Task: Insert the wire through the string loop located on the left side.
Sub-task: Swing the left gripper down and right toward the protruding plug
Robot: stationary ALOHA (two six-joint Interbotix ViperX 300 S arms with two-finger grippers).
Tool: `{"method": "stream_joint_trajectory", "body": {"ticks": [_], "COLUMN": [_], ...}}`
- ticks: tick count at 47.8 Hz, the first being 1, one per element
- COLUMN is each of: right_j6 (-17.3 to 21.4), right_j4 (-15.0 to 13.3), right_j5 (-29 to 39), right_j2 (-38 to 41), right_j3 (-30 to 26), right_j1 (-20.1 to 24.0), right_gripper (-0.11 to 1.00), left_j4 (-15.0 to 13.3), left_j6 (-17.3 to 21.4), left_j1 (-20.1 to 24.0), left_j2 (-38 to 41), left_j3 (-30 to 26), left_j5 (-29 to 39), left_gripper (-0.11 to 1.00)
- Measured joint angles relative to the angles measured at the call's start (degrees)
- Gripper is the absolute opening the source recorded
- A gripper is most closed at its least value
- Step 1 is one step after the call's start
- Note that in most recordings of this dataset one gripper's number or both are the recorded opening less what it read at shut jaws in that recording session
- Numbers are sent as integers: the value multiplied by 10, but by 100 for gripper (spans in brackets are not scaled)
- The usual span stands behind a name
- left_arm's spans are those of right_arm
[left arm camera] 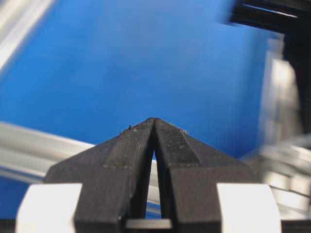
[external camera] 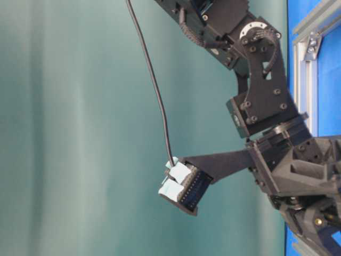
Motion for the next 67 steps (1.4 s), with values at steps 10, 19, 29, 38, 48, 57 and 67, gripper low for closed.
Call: {"method": "stream_joint_trajectory", "body": {"ticks": [10,19,29,38,48,57,67], "right_j6": [0,1,1,0,1,1,1], "right_j4": [0,0,0,0,0,0,0], "right_j5": [-1,-1,-1,-1,-1,-1,-1], "right_j2": [0,0,0,0,0,-1,0], "right_j3": [0,0,0,0,0,0,0], "right_j1": [0,0,0,0,0,0,0], "right_gripper": [-10,-10,-10,-10,-10,-10,-10], "left_j4": [0,1,0,1,1,1,1], "left_j6": [3,4,10,8,2,2,1], "left_j1": [-102,-146,-147,-148,-148,-148,-148], "left_j2": [-39,-58,-65,-66,-66,-67,-61], "left_j3": [4,4,4,4,1,-4,-8], "left_j5": [0,4,10,33,40,40,52], "left_gripper": [0,0,0,6,63,93,92]}}
